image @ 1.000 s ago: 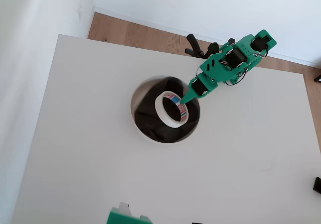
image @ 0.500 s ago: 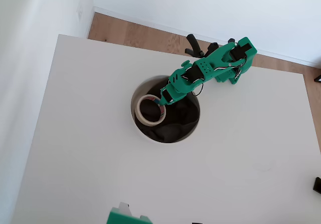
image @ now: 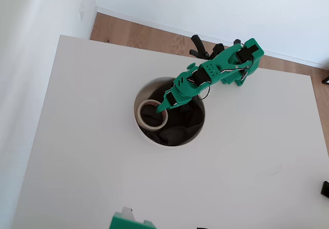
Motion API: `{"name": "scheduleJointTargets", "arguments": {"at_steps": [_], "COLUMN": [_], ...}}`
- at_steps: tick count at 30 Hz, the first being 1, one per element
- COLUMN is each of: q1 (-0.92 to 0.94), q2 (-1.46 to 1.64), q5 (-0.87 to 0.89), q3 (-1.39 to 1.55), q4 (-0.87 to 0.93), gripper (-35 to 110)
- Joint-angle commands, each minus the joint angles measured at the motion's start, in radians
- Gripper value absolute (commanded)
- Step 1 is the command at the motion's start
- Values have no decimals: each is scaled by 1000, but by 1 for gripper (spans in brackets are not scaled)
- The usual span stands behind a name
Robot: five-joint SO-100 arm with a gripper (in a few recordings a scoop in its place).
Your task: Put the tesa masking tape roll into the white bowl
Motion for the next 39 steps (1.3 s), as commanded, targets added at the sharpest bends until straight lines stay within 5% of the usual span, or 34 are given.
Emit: {"name": "scheduleJointTargets", "arguments": {"at_steps": [1, 15, 29, 39], "q1": [9, -67, -695, -1011], "q2": [97, 12, 466, 1052], "q5": [-14, 20, 69, 66], "q3": [-74, -664, -658, 25], "q4": [-14, 304, 681, 607], "gripper": [-4, -8, -8, -8]}}
